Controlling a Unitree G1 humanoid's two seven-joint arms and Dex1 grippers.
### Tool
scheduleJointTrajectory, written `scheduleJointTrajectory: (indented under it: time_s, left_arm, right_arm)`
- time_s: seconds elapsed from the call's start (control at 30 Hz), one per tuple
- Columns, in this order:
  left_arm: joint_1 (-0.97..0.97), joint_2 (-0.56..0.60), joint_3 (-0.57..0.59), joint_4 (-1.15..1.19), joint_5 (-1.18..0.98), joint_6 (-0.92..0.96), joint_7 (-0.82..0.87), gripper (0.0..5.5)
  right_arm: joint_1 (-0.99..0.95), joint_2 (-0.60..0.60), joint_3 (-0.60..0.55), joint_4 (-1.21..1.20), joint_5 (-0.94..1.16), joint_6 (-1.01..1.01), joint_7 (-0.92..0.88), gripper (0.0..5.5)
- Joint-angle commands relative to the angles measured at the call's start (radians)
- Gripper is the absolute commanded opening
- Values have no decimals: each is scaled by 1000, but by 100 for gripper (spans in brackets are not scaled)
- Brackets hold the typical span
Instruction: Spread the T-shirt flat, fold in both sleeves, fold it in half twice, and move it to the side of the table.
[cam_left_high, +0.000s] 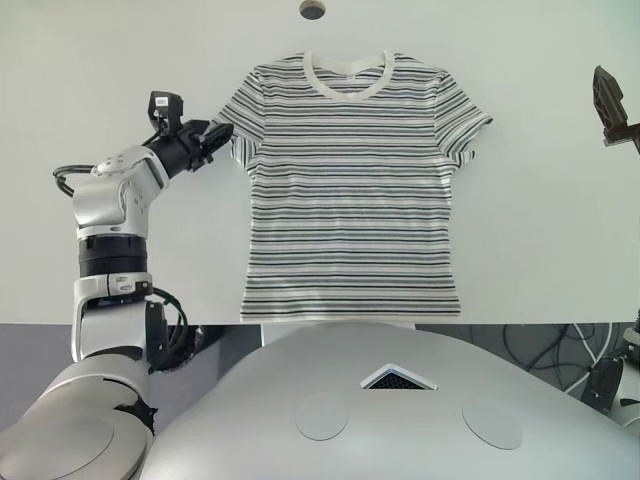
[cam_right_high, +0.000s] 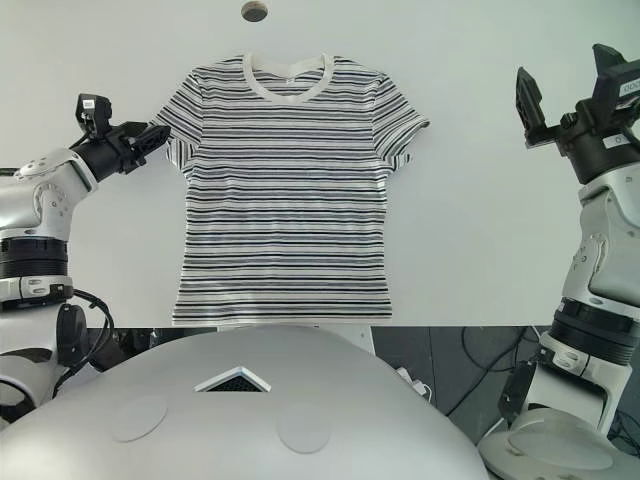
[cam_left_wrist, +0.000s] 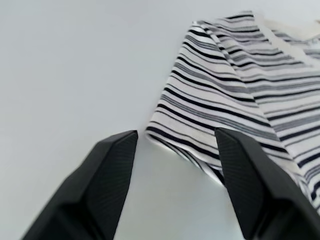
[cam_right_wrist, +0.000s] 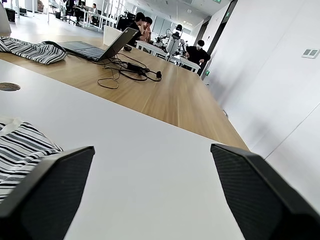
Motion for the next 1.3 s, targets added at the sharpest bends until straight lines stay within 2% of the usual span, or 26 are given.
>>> scheduleJointTrajectory:
  time_s: [0.03,0.13,0.23,0.37,0.67,1.07,1.3]
  left_arm:
    - [4,-24,7,36,8,44,22,287]
    - [4,-28,10,33,10,46,14,287]
    - [3,-32,9,29,12,43,3,244]
    - [11,-34,-6,9,7,44,-30,158]
    - [24,-29,11,-9,-1,45,-50,3]
    - [3,-50,83,5,-22,59,-9,3]
    - [16,-64,81,-55,-28,60,2,3]
  right_arm:
    - [-15,-18,7,-8,-17,-1,11,437]
    - [-18,-19,10,-4,-20,-4,15,437]
    - [-16,-13,11,-6,-26,-7,15,437]
    - [4,-5,3,-17,-31,-10,13,437]
    - [4,6,15,-16,-36,-13,10,437]
    - [5,6,33,-5,-46,-24,11,437]
    - [17,4,45,-7,-59,-37,11,437]
